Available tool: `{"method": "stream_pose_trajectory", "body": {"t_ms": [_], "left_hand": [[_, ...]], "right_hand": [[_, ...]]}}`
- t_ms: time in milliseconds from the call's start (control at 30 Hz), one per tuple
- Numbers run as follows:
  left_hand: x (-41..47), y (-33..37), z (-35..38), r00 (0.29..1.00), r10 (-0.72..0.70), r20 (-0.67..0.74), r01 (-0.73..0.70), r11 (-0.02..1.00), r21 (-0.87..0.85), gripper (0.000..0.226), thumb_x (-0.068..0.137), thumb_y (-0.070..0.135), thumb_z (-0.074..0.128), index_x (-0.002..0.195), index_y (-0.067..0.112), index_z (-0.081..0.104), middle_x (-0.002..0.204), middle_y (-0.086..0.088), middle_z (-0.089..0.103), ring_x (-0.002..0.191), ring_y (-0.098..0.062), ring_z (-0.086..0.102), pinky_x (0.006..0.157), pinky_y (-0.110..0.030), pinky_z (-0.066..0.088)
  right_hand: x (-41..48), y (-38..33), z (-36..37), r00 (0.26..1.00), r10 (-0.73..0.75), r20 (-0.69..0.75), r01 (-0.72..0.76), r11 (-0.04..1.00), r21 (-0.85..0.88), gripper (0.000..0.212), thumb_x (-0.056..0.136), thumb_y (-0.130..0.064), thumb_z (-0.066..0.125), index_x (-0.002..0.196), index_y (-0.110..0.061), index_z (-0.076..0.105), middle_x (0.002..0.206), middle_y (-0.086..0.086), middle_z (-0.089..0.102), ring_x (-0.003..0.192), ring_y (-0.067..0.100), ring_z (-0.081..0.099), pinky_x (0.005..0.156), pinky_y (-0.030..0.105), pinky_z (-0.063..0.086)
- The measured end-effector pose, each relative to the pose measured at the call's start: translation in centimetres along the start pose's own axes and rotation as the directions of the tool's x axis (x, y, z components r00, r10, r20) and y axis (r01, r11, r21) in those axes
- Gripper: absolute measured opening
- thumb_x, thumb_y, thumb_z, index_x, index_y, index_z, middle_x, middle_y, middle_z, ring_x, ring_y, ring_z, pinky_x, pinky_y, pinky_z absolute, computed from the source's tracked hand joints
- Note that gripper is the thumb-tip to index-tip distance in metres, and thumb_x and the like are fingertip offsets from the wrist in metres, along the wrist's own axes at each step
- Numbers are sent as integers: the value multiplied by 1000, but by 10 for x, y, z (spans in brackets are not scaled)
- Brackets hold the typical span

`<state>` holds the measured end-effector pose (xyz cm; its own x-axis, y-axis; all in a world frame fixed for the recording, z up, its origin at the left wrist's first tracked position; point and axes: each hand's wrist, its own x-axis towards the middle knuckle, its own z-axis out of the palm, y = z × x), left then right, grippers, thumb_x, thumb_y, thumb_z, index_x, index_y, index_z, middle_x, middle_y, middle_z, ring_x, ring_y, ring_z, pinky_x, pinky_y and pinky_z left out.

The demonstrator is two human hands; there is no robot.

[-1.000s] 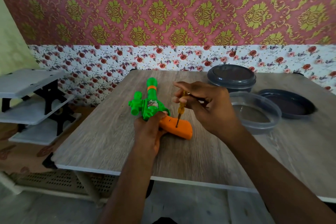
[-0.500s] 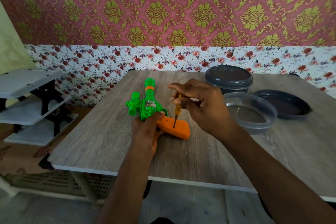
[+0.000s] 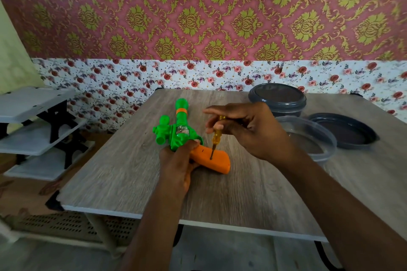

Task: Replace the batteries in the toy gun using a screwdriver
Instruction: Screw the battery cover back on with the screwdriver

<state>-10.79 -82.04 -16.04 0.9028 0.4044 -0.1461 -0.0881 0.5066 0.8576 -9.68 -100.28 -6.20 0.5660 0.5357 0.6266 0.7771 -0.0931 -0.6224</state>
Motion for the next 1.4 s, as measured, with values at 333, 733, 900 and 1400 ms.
{"method": "stream_pose_trajectory", "body": {"t_ms": [333, 733, 900, 1400], "left_hand": [[-3, 3, 2, 1000, 0, -4, 0, 1000, -1, 40, 83, -2, 74, 122, -1, 65, 103, -20, 69, 90, -27, 68, 65, -42, 63], [-1, -1, 2, 999, 41, 17, -40, 999, -29, 43, 82, -3, 74, 124, 0, 66, 120, -30, 68, 96, -32, 69, 66, -41, 60], [0, -1, 2, 999, 33, 9, -33, 999, -24, 43, 83, -2, 74, 125, 1, 65, 120, -30, 68, 105, -37, 69, 66, -44, 62], [-4, -2, 2, 999, 53, 0, -53, 998, -21, 41, 86, -1, 71, 126, -4, 63, 117, -35, 67, 107, -44, 69, 67, -43, 63]], "right_hand": [[2, -3, -2, 998, -33, 53, 41, 987, -158, 36, 90, 19, 59, 116, 0, 74, 111, 8, 75, 104, 15, 73, 86, 41, 61], [8, -8, 8, 998, -69, -10, 61, 934, -351, 22, 91, -11, 73, 112, -7, 75, 96, 1, 74, 85, 15, 72, 76, 33, 59], [7, -16, 7, 991, 133, 15, -128, 974, -189, 40, 92, 14, 57, 123, -6, 73, 102, 5, 78, 94, 7, 76, 88, 19, 59], [6, -22, 25, 990, -38, -133, -31, 877, -480, 10, 84, -16, 79, 93, -13, 75, 83, 2, 74, 72, 16, 69, 73, 36, 59]]}}
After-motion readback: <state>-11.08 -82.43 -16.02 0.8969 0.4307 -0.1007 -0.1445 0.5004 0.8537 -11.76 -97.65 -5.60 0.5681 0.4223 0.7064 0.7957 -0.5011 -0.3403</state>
